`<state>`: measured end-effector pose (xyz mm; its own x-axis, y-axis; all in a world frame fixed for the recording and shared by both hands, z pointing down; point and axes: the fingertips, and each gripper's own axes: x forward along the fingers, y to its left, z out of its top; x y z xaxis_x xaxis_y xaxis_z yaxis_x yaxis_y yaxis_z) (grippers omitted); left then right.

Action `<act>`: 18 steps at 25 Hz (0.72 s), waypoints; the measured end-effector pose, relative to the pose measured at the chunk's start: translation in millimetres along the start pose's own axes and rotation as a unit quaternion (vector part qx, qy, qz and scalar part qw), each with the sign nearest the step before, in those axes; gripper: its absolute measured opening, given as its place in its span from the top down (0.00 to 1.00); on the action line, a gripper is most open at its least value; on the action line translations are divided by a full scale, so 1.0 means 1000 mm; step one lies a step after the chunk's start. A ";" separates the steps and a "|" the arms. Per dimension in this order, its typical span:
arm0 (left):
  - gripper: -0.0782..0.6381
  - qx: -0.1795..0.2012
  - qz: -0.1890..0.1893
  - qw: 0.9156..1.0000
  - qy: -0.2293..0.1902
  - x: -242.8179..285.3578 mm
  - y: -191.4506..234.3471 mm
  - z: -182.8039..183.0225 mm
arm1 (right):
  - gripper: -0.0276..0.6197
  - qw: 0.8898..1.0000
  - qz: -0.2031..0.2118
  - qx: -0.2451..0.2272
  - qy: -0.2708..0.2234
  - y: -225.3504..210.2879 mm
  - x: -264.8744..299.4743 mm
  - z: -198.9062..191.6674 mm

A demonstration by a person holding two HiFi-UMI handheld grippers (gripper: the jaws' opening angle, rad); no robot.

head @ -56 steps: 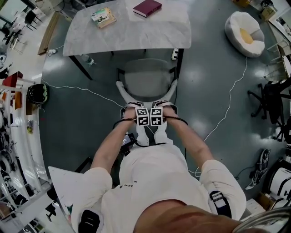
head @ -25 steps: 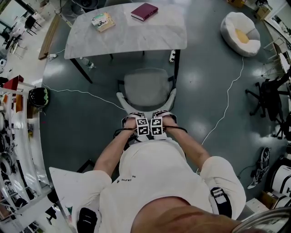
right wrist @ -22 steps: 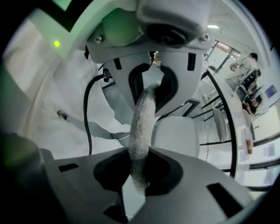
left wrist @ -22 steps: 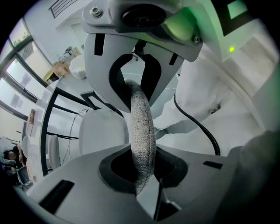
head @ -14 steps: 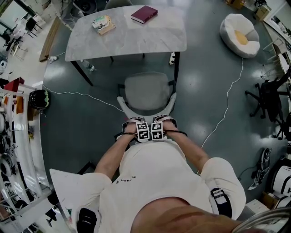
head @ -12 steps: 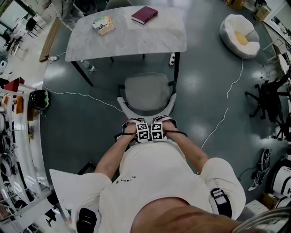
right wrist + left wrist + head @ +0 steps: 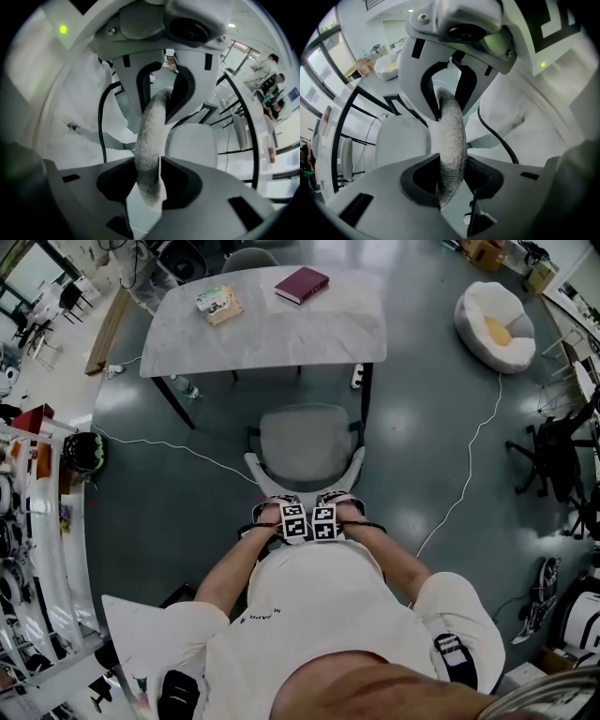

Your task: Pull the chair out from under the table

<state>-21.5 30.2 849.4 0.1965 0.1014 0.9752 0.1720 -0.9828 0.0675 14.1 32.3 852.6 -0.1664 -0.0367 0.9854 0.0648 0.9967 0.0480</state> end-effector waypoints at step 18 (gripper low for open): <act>0.60 -0.012 -0.023 0.999 -0.033 -0.054 0.008 0.007 | 0.58 0.995 -0.004 0.078 -0.064 -0.029 -0.056 0.005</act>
<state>-24.2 18.1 795.4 0.2513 0.1561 0.9552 0.1598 -0.9801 0.1181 16.8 6.0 795.2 -0.2903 -0.0449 0.9559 -0.0888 0.9959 0.0199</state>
